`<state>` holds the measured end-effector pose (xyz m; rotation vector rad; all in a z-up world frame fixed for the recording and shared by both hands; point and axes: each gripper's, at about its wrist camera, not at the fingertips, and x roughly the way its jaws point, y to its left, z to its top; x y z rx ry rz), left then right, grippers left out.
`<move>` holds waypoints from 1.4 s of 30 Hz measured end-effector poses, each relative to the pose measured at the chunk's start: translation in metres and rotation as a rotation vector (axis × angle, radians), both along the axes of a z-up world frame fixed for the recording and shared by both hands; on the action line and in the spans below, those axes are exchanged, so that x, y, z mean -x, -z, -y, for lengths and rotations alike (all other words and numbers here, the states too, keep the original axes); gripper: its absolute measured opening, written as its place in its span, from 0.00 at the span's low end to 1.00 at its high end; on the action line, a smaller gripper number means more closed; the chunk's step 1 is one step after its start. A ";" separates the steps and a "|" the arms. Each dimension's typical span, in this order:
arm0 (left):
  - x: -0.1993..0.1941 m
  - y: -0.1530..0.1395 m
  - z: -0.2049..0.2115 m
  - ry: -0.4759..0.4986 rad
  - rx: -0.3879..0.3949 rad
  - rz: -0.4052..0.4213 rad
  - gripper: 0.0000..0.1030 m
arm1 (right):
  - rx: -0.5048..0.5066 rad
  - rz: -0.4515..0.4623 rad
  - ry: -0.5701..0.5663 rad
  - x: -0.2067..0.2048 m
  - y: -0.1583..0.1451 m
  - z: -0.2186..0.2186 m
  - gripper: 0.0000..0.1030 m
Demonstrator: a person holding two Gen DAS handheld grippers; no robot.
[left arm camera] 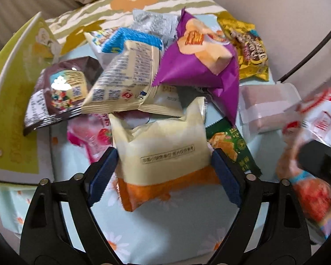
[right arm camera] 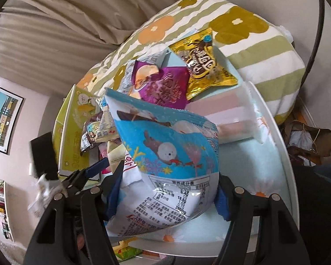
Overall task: Organize snacks
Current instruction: 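Grasp the cream-and-orange bread bag with the left tool while the right tool grasps the blue-and-white bag, then carry the bread bag into the box and release it from the left tool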
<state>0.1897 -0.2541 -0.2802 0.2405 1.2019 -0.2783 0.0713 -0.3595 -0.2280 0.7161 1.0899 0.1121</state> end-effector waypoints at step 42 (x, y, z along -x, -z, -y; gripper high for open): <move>0.062 -0.135 -0.068 -0.164 0.181 0.184 0.74 | 0.083 0.184 -0.210 0.006 -0.078 -0.014 0.63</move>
